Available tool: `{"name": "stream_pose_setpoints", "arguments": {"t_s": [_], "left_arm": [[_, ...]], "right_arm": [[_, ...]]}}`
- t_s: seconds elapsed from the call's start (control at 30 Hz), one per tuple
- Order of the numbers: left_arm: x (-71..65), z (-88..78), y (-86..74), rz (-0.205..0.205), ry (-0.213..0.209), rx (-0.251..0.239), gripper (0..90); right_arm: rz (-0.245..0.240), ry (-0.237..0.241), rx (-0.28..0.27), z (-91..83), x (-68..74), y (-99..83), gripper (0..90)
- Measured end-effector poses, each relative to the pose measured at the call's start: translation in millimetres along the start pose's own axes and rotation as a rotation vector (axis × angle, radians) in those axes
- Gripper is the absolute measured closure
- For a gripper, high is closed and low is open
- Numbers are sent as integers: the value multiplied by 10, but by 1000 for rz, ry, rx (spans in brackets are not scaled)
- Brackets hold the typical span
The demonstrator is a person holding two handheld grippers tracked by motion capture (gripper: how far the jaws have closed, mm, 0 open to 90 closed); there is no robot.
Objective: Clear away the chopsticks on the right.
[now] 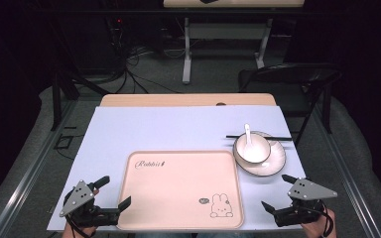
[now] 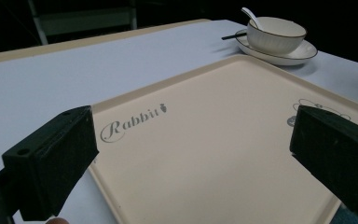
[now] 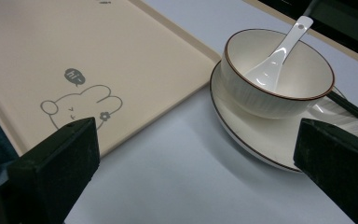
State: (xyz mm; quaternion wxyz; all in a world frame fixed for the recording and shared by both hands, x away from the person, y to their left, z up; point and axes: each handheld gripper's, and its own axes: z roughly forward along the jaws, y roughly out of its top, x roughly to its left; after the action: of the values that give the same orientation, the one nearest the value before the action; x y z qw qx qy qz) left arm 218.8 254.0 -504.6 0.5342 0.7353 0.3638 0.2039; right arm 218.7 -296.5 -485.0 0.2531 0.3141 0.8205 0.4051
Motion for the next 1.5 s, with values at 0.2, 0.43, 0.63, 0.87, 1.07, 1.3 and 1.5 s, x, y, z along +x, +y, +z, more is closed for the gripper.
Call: {"name": "stream_pose_setpoints", "arguments": {"t_s": [0.2, 0.43, 0.63, 0.87, 1.07, 1.3, 1.5], "left_arm": [[-2, 4, 3, 1, -1, 0, 5], [-3, 32, 13, 7, 0, 2, 4], [7, 32, 7, 6, -4, 4, 4], [2, 53, 15, 6, -7, 10, 3], [8, 36, 12, 3, -2, 4, 3], [12, 39, 11, 0, -3, 3, 3], [24, 31, 11, -7, -9, -10, 0]], "right_arm": [[-19, 5, 40, 17, -119, 50, 0], [-36, 15, 104, 67, -356, 140, 0], [-71, 2, 152, 122, -563, 270, 0], [-120, 26, 213, 204, -741, 439, 0], [-156, 59, 287, 319, -902, 513, 0], [-217, 112, 373, 500, -1109, 613, 0], [-270, 181, 390, 610, -1231, 720, 0]]}}
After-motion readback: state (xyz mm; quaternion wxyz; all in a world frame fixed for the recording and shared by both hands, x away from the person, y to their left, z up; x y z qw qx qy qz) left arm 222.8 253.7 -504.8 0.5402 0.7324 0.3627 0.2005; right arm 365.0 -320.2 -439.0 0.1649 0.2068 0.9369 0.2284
